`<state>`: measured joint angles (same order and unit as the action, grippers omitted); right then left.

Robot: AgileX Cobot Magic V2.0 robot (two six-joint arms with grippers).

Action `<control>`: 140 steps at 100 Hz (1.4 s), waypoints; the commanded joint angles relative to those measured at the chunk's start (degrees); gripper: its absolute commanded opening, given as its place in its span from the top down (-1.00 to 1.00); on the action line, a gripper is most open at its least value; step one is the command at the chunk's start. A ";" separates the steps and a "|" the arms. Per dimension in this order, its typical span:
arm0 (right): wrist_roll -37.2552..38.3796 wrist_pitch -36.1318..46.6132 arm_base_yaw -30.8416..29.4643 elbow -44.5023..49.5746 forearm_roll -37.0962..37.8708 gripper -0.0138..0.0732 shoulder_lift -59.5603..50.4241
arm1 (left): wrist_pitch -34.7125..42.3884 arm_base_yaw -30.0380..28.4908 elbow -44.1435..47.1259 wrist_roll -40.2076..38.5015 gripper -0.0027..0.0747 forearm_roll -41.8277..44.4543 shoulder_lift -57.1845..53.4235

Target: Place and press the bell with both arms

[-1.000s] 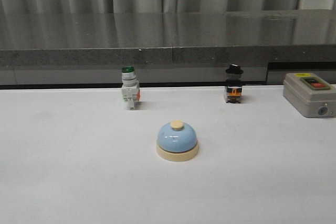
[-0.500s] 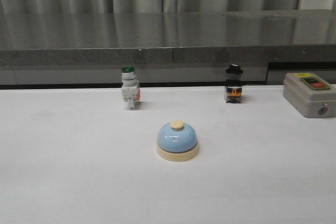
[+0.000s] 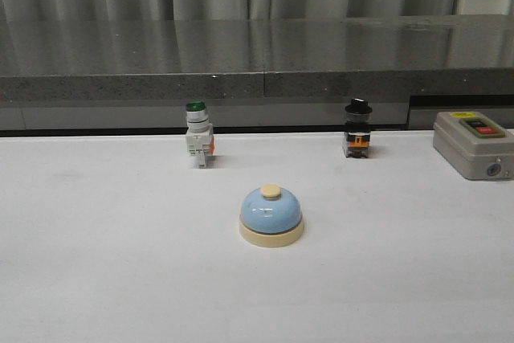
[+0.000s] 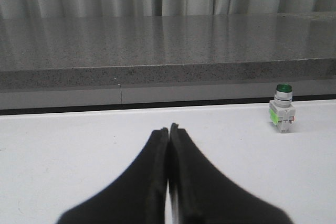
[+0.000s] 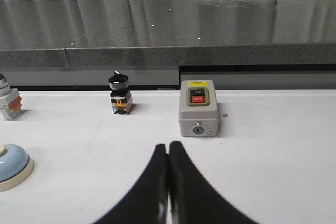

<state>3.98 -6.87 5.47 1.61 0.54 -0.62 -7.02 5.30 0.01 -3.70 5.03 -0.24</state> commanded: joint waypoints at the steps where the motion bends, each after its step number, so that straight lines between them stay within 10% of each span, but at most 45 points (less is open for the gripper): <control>1: -0.42 4.92 -0.38 -0.85 0.70 0.82 -0.80 | 5.07 -0.21 2.39 -0.52 0.98 0.09 -1.65; 72: -1.06 8.13 -0.32 -1.32 1.29 0.82 -0.72 | 5.07 -0.21 2.39 -0.52 0.98 0.09 -1.65; 140: -0.17 -29.59 -0.10 -45.56 -1.36 0.82 45.23 | 5.07 -0.21 2.39 -0.52 0.98 0.09 -1.65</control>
<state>3.94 -36.63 5.47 -37.80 -0.76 38.48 -6.90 5.30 0.01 -3.70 5.03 -0.24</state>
